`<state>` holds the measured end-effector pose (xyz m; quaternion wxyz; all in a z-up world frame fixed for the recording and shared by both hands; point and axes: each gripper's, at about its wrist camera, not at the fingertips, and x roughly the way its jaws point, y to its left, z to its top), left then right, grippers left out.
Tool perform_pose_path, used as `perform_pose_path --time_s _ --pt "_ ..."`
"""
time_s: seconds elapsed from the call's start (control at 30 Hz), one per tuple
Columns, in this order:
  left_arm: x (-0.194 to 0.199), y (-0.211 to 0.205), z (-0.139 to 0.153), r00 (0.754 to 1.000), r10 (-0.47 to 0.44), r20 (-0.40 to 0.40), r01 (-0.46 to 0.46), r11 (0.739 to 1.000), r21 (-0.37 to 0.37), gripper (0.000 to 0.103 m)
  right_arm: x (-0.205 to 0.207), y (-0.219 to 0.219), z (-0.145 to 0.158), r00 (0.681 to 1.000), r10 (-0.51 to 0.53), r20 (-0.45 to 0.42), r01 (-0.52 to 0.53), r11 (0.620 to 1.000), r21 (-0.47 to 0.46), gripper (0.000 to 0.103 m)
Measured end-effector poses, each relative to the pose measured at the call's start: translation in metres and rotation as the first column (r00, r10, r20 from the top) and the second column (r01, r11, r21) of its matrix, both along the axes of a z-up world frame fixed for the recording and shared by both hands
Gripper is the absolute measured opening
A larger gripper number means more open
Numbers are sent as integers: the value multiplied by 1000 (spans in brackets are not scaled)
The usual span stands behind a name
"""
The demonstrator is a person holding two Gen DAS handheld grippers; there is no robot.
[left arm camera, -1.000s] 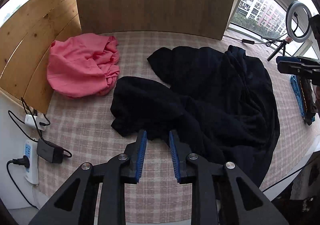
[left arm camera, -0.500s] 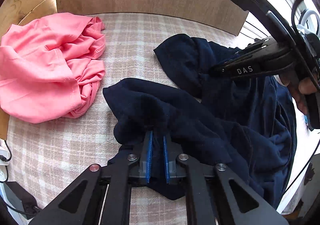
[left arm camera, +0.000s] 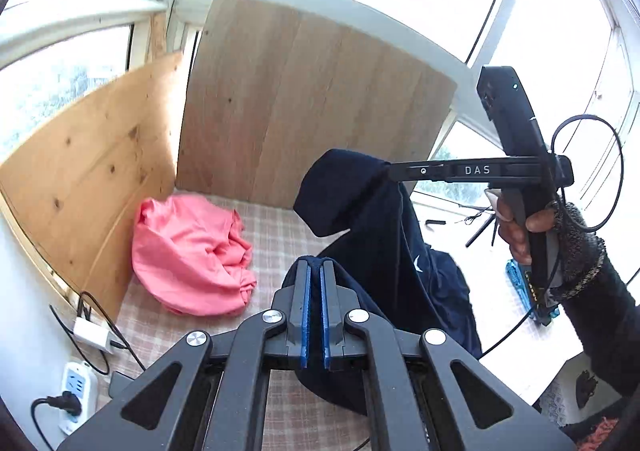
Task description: Fold clothes
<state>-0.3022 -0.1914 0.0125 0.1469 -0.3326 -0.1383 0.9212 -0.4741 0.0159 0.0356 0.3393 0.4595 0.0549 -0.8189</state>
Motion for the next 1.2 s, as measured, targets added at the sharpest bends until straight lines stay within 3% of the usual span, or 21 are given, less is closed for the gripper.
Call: perform_pose_path --time_s 0.07,0.2,0.3,0.37,0.47,0.53,0.57,0.6,0.63,0.7,0.77,0.8,0.87,0.97,1.03,1.13,1.2 --pt "28 9 42 996 -18 -82 15 999 -36 4 14 17 45 998 8 -56 -13 996 -91 4" --pt "62 56 82 990 -83 -110 71 992 -105 4 44 101 104 988 -56 -143 26 979 -200 3" --pt "78 125 86 973 -211 -94 198 971 -132 4 71 210 111 966 -174 -190 132 968 -212 3" --pt "83 182 71 943 -330 -40 323 939 -119 4 88 295 100 936 -291 -199 255 948 -189 3" --pt "92 276 33 848 -523 91 528 847 -54 4 108 429 57 844 -505 -178 498 863 -86 3" --pt "98 339 7 752 -637 169 646 763 5 12 116 493 6 785 -583 -210 615 772 159 4" --pt "100 371 -6 695 -689 204 698 715 38 12 123 519 -15 759 -610 -226 651 716 252 4" --pt "103 402 -19 633 -737 236 744 664 74 12 132 538 -29 746 -629 -218 665 688 291 4" --pt "109 414 -29 616 -740 271 758 650 52 12 142 557 -43 733 -647 -210 676 659 329 4" --pt "120 412 -44 640 -697 324 738 674 -9 13 163 590 -68 708 -682 -183 690 615 382 9" --pt "119 387 -55 698 -615 367 683 725 -84 15 192 603 -85 705 -703 -87 687 648 328 26" --pt "117 372 -60 729 -563 388 647 752 -124 17 207 604 -95 714 -699 -26 674 678 294 30" --pt "109 333 -76 774 -455 440 564 811 -154 21 238 585 -123 763 -634 126 608 770 194 41" --pt "98 266 -106 814 -286 506 434 878 -202 21 286 526 -165 804 -541 247 528 840 122 42" --pt "93 227 -134 812 -209 545 378 900 -217 21 308 484 -199 814 -489 313 480 870 111 42" --pt "91 196 -163 781 -184 597 327 935 -139 21 324 439 -242 800 -463 382 458 882 112 42" --pt "91 194 -176 755 -230 614 333 941 -57 23 326 415 -259 789 -461 406 452 883 125 42"
